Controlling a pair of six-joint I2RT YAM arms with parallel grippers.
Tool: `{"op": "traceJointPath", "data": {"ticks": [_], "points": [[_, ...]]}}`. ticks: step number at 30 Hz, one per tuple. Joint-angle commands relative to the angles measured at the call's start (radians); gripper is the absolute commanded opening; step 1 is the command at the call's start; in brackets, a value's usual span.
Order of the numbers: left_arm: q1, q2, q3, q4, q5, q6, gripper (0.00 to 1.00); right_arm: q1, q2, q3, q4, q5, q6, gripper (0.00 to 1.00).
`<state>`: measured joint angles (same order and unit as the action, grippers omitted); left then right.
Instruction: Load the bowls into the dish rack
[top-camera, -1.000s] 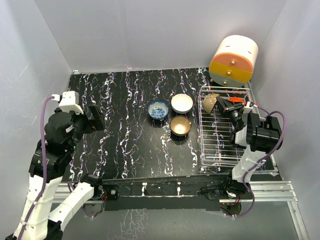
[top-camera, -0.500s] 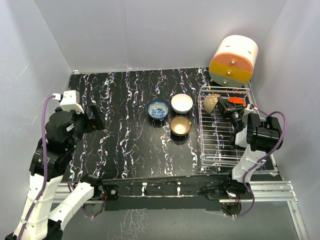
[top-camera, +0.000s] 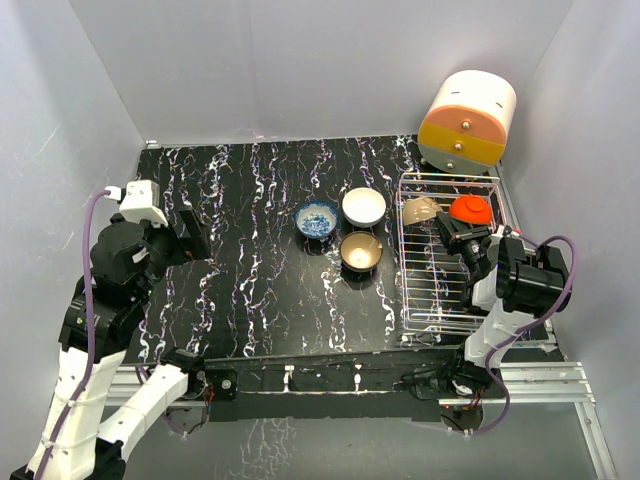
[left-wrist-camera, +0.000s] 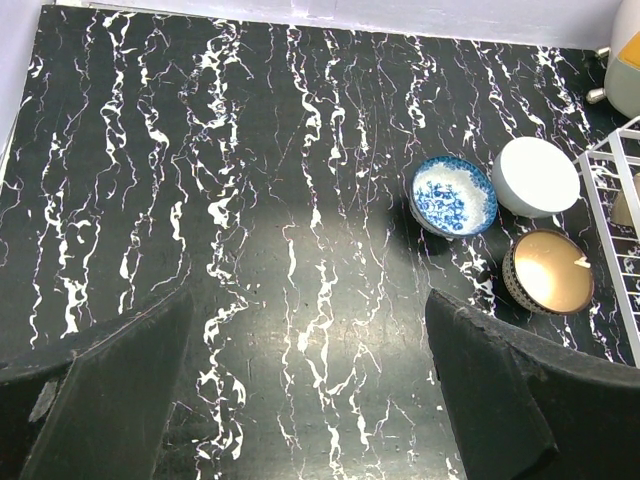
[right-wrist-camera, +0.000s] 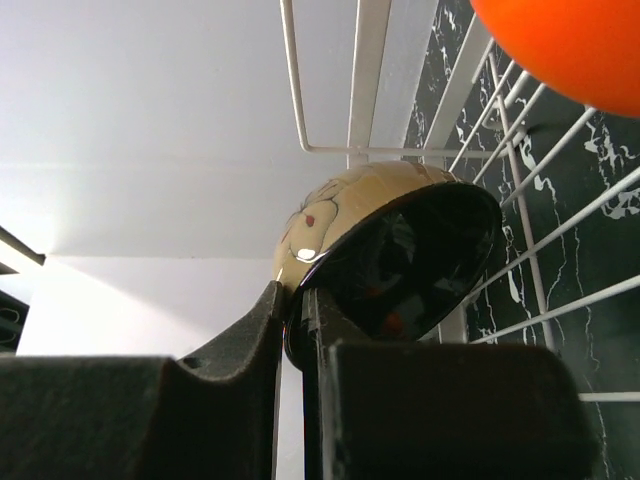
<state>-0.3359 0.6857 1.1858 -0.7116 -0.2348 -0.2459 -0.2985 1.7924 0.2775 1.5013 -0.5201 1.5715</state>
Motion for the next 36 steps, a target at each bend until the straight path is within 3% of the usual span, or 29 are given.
{"op": "traceJointPath", "data": {"ticks": [1,10,18,22,36], "points": [[-0.004,-0.003,0.002,0.016,0.017,0.010,0.97,-0.019,0.008,-0.051,-0.071,0.007,-0.167,0.08],[-0.002,0.015,-0.008,0.041,0.040,-0.002,0.97,-0.055,-0.138,-0.072,-0.278,-0.008,-0.276,0.08],[-0.002,0.012,-0.023,0.049,0.049,-0.007,0.97,-0.058,-0.425,0.023,-0.789,0.084,-0.491,0.08],[-0.003,0.002,-0.027,0.051,0.047,-0.010,0.97,-0.057,-0.477,0.097,-0.977,0.130,-0.542,0.17],[-0.003,-0.029,-0.034,0.025,0.041,-0.016,0.97,-0.057,-0.438,0.005,-0.936,0.086,-0.526,0.12]]}}
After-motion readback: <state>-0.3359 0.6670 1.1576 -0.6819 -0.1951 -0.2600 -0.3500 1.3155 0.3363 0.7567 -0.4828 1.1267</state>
